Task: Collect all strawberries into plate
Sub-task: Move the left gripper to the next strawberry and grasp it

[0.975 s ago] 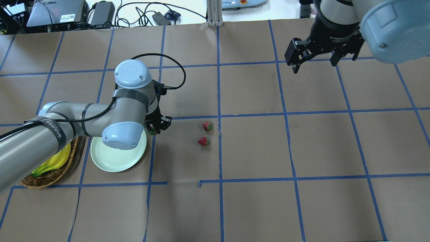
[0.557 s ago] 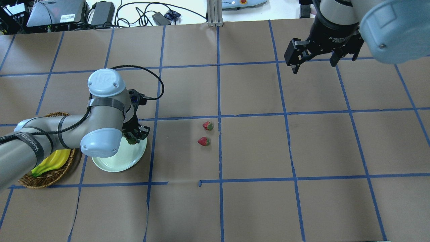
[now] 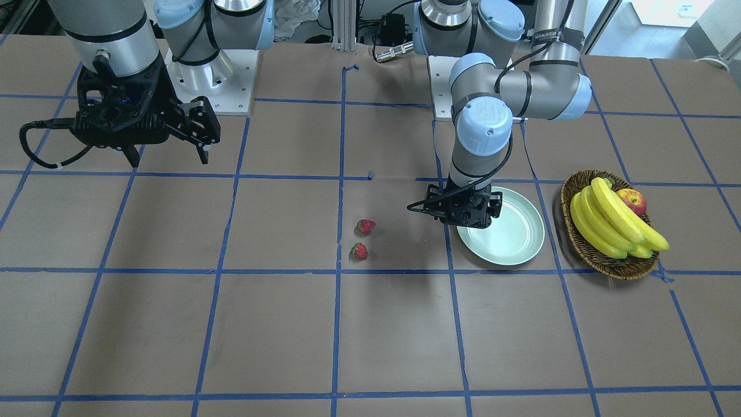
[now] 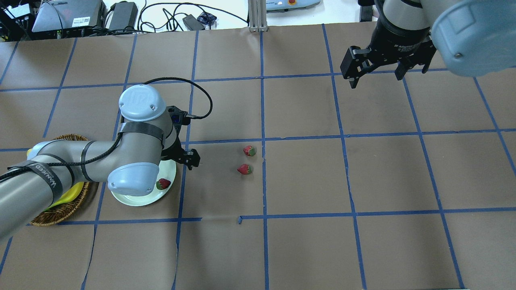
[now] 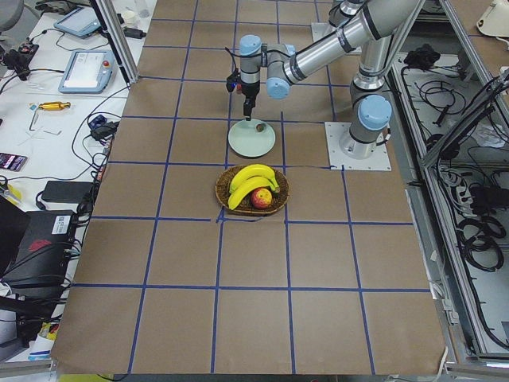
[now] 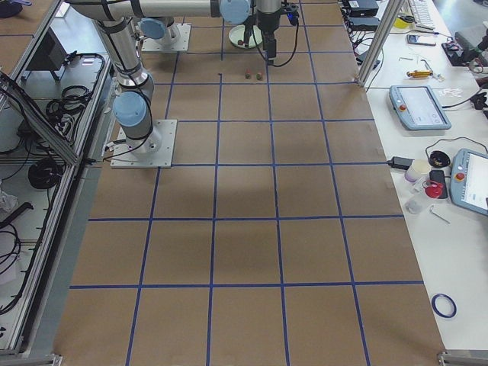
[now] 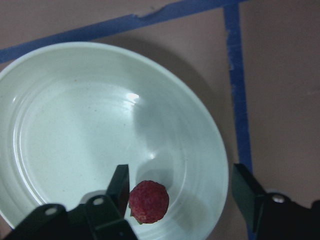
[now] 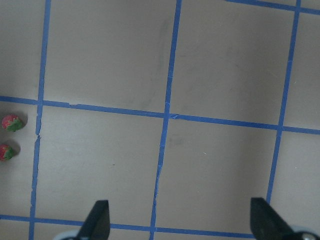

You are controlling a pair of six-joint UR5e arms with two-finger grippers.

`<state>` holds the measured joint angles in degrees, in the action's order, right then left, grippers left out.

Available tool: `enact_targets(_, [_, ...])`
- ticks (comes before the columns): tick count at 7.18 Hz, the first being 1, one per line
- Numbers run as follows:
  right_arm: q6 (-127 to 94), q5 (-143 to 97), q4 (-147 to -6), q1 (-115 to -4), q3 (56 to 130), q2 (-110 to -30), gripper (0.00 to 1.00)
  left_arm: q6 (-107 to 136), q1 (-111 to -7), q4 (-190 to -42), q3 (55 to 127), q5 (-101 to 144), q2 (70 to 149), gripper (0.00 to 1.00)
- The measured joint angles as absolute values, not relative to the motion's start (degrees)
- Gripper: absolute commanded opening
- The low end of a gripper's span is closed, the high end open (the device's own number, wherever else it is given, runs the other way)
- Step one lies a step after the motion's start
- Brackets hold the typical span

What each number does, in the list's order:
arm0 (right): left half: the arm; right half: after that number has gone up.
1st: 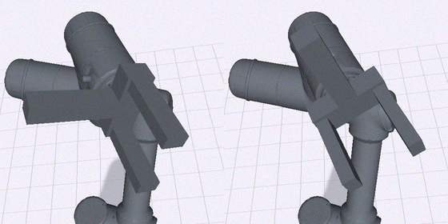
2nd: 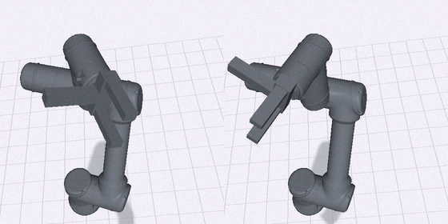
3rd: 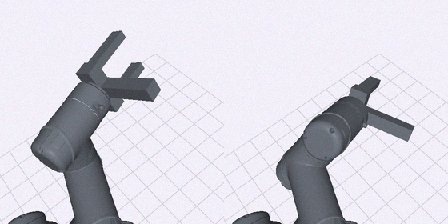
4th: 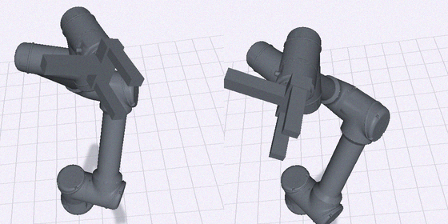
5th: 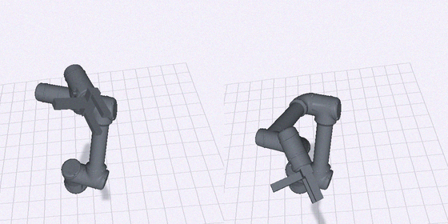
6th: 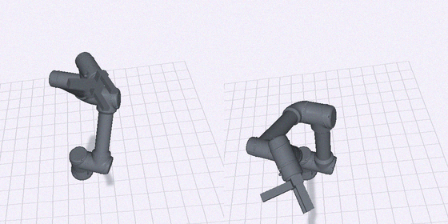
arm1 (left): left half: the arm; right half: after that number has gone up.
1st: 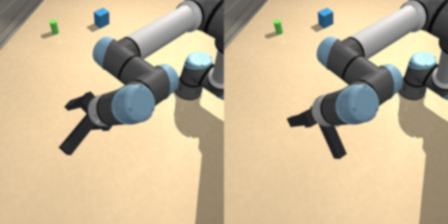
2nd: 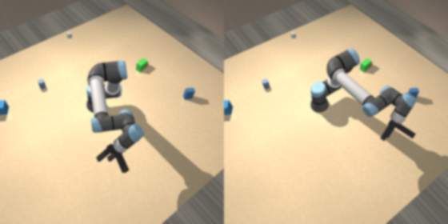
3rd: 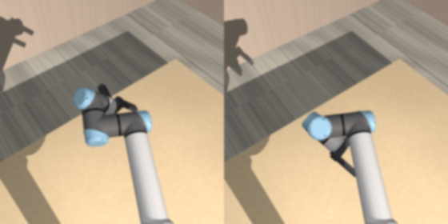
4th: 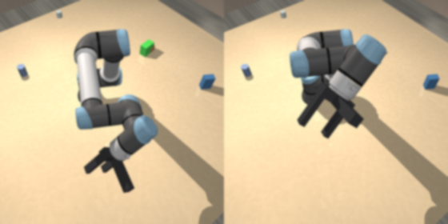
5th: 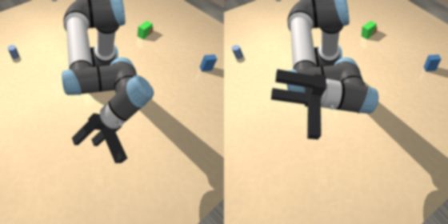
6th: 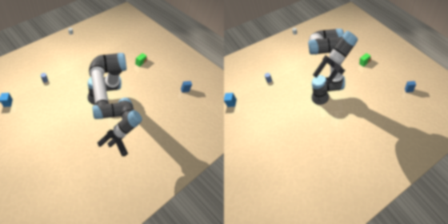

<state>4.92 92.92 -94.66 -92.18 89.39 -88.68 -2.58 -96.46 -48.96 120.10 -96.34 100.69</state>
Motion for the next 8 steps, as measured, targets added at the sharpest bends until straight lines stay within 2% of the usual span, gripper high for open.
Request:
enact_targets(3, [4.92, 92.90, -94.66, -92.20, 89.38, -88.68, 1.00, 17.41, -107.77, -46.93, 114.96, -94.40, 104.94, 0.99])
enact_targets(5, [4.92, 92.90, -94.66, -92.20, 89.38, -88.65, 1.00, 21.44, -110.49, -43.76, 114.65, -91.40, 108.52, 0.85])
enact_targets(6, [4.92, 92.90, -94.66, -92.20, 89.39, -88.62, 1.00, 22.02, -111.30, -42.86, 114.65, -90.73, 110.17, 0.72])
enact_targets(7, [4.92, 92.90, -94.66, -92.20, 89.37, -88.60, 1.00, 22.15, -111.63, -41.81, 114.66, -90.55, 111.46, 0.41])
enact_targets(8, [4.92, 92.90, -94.66, -92.20, 89.33, -88.57, 1.00, 22.10, -111.75, -41.07, 114.69, -90.51, 112.18, 0.18])
